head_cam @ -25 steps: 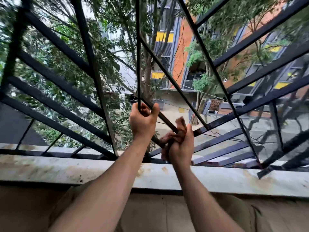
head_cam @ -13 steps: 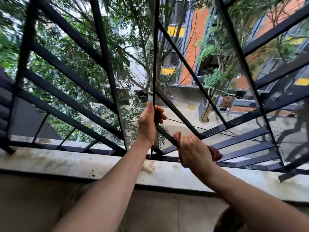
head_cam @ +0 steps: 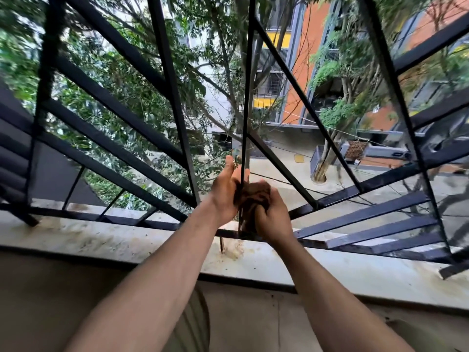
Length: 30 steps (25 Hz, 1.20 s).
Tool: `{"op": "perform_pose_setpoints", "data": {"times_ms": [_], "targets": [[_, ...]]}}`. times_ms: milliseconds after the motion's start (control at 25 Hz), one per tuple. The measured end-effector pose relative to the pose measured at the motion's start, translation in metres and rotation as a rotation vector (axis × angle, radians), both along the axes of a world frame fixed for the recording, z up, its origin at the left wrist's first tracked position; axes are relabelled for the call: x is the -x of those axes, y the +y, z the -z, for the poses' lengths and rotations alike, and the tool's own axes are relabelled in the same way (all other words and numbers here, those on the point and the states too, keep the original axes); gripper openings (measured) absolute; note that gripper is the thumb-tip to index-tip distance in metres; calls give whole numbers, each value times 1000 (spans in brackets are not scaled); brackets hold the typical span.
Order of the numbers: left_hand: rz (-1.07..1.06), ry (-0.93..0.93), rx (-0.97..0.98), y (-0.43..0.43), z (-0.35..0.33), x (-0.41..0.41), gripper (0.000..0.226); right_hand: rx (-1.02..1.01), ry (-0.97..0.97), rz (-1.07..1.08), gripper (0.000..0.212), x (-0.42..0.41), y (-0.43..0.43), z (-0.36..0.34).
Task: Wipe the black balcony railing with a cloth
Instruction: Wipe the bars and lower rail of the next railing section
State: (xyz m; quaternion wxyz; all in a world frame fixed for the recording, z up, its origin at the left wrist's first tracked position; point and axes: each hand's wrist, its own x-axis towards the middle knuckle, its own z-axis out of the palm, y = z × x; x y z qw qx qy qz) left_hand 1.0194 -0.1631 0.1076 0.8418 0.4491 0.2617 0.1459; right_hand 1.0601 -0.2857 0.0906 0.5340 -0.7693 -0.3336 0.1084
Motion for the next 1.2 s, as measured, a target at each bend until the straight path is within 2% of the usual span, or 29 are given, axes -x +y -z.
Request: {"op": "perform_pose_setpoints", "data": {"times_ms": [40, 80, 120, 160, 200, 280, 320, 400, 440, 560, 600, 680, 720, 760, 840, 880, 920, 1000, 1040, 1080, 1120, 1160, 1200], "targets": [[25, 12, 12, 1, 1, 2, 85, 49, 92, -1, 25, -3, 6, -8], [58, 11, 17, 1, 1, 3, 87, 8, 212, 10, 25, -3, 17, -25], [67, 20, 47, 2, 1, 4, 85, -109, 357, 37, 27, -1, 30, -38], [57, 16, 81, 2, 1, 3, 82, -230, 409, 66, 31, 3, 40, -48], [37, 0, 141, 3, 2, 3, 80, -332, 412, 74, 33, 10, 45, -52], [2, -30, 194, 7, 8, 1, 85, -337, 273, 3, 32, 23, 42, -31], [-3, -31, 168, 7, 13, -1, 89, -203, 86, -106, 36, 20, 28, -10], [42, -38, 78, 4, 17, 0, 91, 222, -562, -240, 64, -13, -5, 26], [59, -29, 47, 2, 20, 0, 91, 374, -814, -219, 72, -32, -20, 38], [39, -24, -9, 1, 25, -2, 90, 825, -1209, -124, 66, -52, -52, 45], [37, -6, -56, 1, 26, -4, 90, 983, -1157, -147, 60, -51, -50, 38], [58, 46, -194, -3, 27, -6, 84, 1157, -1102, -221, 45, -59, -40, 22], [55, 68, -250, -4, 29, -7, 81, 1292, -1019, -251, 36, -59, -35, 3], [46, 81, -270, -6, 29, -7, 78, 1341, -946, -213, 29, -52, -35, -4], [23, 67, -278, -7, 29, -6, 74, 1227, -960, -117, 24, -47, -41, 3], [16, 59, -281, -7, 32, -7, 74, 1160, -885, -49, 32, -44, -44, 12], [11, 53, -279, -6, 37, -9, 74, 1034, -769, 27, 46, -38, -45, 27], [20, 26, -291, -9, 47, -8, 77, 636, -519, 143, 95, -13, -41, 67], [13, 28, -303, -10, 52, -8, 78, 422, -360, 185, 106, 4, -35, 80], [5, 41, -321, -10, 56, -8, 79, 240, -219, 205, 99, 23, -30, 89], [7, 55, -332, -10, 59, -8, 78, 154, -167, 200, 83, 38, -27, 100], [23, 71, -326, -8, 60, -8, 76, 127, -245, 165, 73, 47, -28, 108], [46, 85, -294, -6, 61, -8, 74, 203, -432, 126, 75, 47, -27, 117]]}}
